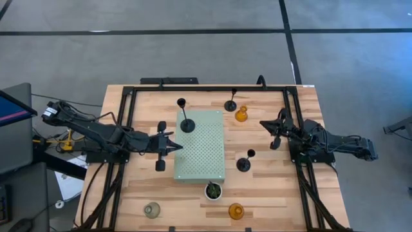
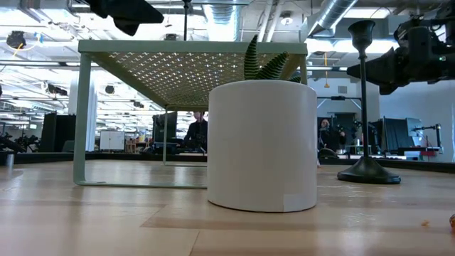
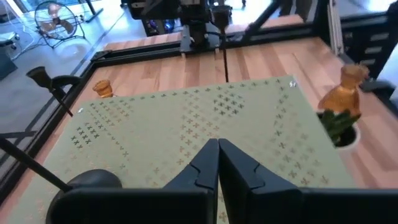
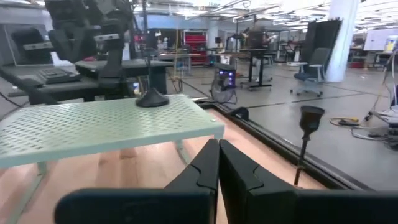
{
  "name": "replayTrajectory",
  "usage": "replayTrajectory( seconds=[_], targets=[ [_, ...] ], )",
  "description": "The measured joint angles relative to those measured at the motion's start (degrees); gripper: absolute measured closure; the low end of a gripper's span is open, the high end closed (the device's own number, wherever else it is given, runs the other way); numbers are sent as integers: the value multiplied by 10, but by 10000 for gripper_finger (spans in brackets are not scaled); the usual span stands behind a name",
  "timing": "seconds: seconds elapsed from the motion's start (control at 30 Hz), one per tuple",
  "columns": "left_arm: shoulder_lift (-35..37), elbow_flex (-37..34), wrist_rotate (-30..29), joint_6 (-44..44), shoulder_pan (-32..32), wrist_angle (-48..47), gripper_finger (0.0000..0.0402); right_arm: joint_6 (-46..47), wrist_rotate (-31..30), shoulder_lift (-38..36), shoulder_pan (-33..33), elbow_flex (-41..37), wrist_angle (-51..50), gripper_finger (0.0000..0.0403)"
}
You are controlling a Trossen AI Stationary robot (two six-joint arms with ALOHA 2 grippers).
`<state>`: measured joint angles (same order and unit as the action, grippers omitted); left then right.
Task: Pick & Place candle stick holders
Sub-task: Put the bottom black candle holder on the shelf
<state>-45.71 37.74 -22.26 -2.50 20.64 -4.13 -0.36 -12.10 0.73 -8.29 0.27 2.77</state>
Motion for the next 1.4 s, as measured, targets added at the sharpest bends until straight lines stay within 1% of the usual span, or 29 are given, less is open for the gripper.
replayTrajectory(
  seconds=[0.1, 0.4, 0.53, 0.77, 0.83, 1.0, 1.4],
  targets=[
    [0, 0, 0, 2, 0, 19, 395, 22, 0, 0, -8, 0, 0, 403],
    [-1, 0, 1, 0, 1, 21, 390, 15, 1, 0, -15, 0, 0, 403],
    [-1, 0, 17, -1, 4, 21, 390, 15, 1, 0, -14, 0, 0, 403],
    [-1, 0, 16, -1, 4, 40, 389, 15, 1, 0, -14, 0, 5, 403],
    [-1, 0, 16, 3, 4, 41, 389, 31, 1, 0, -15, 0, 1, 403],
    [-1, 0, 16, 19, 4, 42, 389, 111, 1, 0, -15, 0, 1, 403],
    [-2, 0, 16, 12, 4, 42, 389, 114, 1, 0, -17, 0, 0, 403]
  ],
)
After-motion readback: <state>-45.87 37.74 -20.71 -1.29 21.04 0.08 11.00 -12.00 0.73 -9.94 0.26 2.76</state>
